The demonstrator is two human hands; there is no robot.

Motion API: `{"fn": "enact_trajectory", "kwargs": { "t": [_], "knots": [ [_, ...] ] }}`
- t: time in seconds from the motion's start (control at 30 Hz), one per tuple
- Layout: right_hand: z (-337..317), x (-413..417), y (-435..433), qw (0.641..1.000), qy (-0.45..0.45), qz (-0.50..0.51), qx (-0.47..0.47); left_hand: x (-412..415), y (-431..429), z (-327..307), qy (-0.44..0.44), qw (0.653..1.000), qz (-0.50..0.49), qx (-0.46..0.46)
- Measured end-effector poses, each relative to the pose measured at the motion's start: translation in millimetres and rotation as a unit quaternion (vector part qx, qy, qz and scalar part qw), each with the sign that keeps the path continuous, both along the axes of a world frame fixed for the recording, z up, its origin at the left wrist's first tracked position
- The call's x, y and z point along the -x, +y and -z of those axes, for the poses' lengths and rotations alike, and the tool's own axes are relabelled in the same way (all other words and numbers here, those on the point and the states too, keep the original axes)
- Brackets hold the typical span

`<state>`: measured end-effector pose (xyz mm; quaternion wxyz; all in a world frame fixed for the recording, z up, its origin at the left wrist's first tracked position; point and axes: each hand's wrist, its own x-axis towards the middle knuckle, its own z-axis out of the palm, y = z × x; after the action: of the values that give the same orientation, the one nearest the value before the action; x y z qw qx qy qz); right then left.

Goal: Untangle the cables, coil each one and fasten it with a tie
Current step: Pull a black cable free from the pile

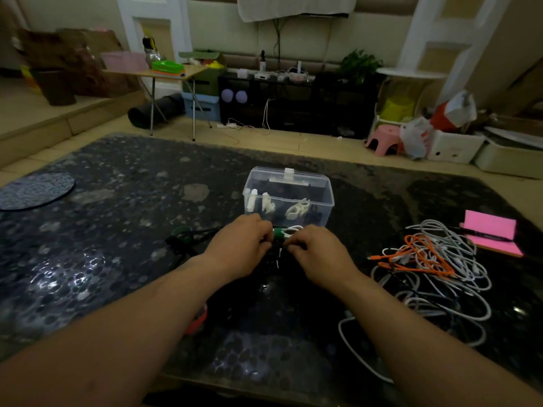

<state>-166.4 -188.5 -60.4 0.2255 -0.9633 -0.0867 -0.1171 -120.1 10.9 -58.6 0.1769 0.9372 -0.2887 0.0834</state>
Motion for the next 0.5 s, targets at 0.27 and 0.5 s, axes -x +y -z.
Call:
{"fn": "enact_trajectory", "kwargs": {
  "t": [0.27,0.5],
  "knots": [
    [-25.9,17.1,-23.9,0.997,-0.022,0.045,-0.054,8.8,-20.9,-20.1,-0.033,0.997,0.033,0.062],
    [-49.6,46.8,-82.9,0.986,-0.009,0.101,-0.133,30.4,-71.2,-36.2,-0.004,0.99,0.112,0.086]
  ]
}}
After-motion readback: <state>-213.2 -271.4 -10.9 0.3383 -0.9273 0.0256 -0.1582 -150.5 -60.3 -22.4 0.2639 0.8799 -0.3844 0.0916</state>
